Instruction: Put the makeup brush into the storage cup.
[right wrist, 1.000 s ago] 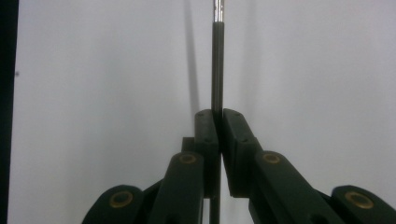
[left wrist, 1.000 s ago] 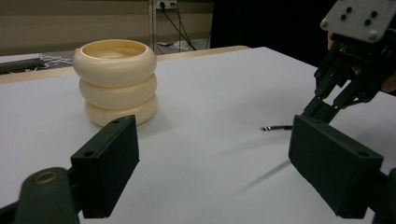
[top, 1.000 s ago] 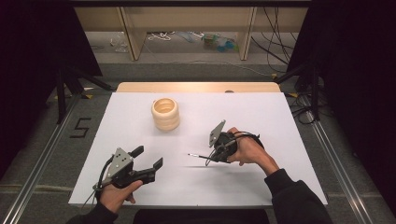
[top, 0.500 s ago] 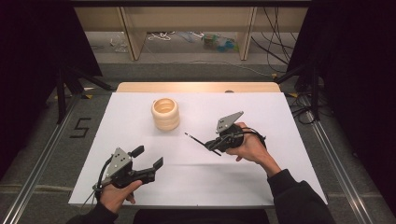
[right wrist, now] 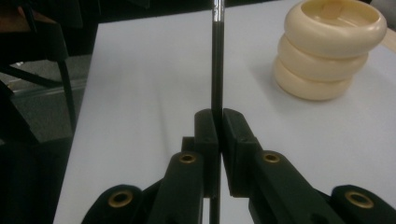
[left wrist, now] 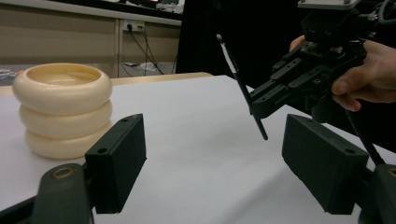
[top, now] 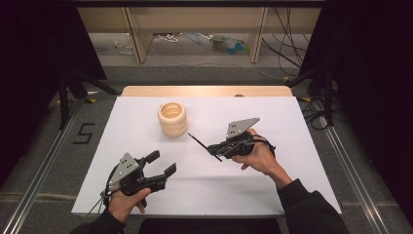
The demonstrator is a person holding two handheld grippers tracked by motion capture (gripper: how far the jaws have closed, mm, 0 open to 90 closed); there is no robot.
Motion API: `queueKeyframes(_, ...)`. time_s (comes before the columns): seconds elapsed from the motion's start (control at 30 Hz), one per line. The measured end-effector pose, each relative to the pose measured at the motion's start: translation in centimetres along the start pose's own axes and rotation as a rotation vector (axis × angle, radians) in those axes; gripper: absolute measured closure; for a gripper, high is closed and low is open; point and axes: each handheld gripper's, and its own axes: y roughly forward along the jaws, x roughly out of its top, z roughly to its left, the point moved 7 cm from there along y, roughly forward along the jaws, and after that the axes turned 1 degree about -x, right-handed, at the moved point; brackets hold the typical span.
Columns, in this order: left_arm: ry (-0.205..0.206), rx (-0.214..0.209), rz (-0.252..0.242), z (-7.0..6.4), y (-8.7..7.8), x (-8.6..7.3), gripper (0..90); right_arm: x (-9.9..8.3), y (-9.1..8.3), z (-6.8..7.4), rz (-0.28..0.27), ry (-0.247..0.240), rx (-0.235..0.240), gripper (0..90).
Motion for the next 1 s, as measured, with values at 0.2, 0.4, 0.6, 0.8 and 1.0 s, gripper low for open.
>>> queueKeyframes(0.2,0.035,-0.01,-0.024,-0.5,1.0,0.5,26.8,0.5,0.3,0.8,-0.043,-0.009,0.01,85.8)
queueKeyframes(0.4,0.056,-0.008,-0.015,-0.7,2.2,0.5,31.9,0.6,0.4,1.0,-0.052,-0.02,0.01,85.9)
queueKeyframes(0.6,0.062,-0.012,-0.007,-0.8,2.9,0.5,36.0,0.7,0.7,1.3,-0.057,-0.023,0.025,85.8)
queueKeyframes(0.8,0.066,-0.013,-0.007,-1.0,3.5,0.5,39.9,0.7,1.1,1.6,-0.059,-0.029,0.033,85.9)
queueKeyframes(1.0,0.07,-0.016,-0.011,-1.3,3.8,0.6,42.1,1.0,1.5,2.0,-0.071,-0.034,0.04,85.8)
